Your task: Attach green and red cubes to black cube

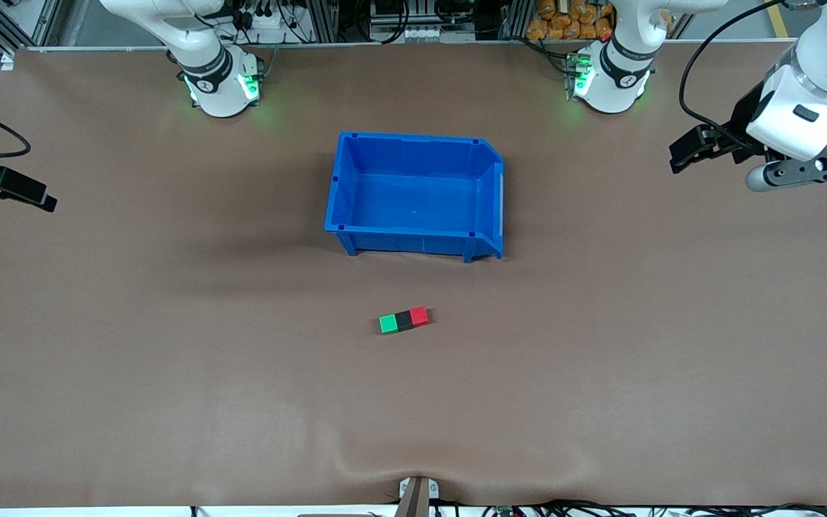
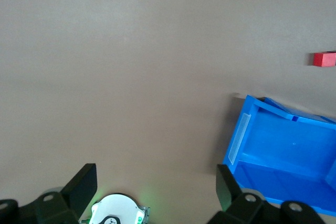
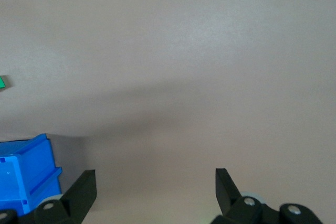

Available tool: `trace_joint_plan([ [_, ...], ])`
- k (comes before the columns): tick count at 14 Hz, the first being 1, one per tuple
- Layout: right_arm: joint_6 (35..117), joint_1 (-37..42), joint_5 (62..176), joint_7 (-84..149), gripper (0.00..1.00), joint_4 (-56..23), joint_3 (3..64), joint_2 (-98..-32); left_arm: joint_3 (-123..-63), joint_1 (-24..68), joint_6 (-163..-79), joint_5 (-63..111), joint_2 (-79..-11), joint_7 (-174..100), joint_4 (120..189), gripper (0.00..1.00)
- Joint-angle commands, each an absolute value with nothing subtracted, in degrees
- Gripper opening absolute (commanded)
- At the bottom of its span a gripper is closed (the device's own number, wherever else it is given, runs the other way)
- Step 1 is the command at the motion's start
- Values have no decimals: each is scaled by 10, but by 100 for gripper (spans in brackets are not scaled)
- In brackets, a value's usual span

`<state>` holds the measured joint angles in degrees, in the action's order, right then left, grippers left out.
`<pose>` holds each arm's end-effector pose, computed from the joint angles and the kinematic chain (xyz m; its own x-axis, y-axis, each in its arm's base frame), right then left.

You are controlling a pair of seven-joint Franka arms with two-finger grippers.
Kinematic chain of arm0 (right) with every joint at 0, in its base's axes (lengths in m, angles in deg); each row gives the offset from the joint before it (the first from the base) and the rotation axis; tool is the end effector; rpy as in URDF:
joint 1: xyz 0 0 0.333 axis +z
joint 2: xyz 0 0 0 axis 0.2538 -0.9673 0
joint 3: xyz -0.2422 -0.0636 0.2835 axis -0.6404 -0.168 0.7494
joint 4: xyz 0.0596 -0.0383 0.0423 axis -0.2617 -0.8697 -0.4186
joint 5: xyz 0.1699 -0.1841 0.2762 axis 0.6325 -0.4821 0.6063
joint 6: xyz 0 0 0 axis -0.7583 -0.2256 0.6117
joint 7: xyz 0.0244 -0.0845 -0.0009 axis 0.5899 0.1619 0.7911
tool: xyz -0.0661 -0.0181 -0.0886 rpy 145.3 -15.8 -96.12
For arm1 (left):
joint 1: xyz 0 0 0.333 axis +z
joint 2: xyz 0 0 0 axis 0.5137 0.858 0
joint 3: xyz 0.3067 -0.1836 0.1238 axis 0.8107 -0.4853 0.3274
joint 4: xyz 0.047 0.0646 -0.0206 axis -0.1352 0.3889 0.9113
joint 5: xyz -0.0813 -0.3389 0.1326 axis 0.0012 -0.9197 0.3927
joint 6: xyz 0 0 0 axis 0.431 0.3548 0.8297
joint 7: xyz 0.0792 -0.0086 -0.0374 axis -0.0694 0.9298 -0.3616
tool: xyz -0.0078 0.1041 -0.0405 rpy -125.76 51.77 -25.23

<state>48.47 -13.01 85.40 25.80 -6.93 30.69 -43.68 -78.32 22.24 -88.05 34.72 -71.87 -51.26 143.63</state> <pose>0.5401 -0.0560 0.6621 0.9871 -0.1442 -0.0702 -0.1479 -0.9877 -0.0510 0.5048 -0.1074 0.6910 0.9864 0.1539 -0.0574 0.1512 -0.9873 -0.0496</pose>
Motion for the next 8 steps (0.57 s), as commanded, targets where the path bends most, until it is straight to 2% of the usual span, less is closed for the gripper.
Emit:
trace_joint_plan([
  [1,483,-127,860,252,100,-59,306,-441,-787,233,-889,361,-729,-510,1447,100],
  [8,483,-126,860,252,100,-59,306,-441,-786,278,-884,351,-731,-498,1444,100],
])
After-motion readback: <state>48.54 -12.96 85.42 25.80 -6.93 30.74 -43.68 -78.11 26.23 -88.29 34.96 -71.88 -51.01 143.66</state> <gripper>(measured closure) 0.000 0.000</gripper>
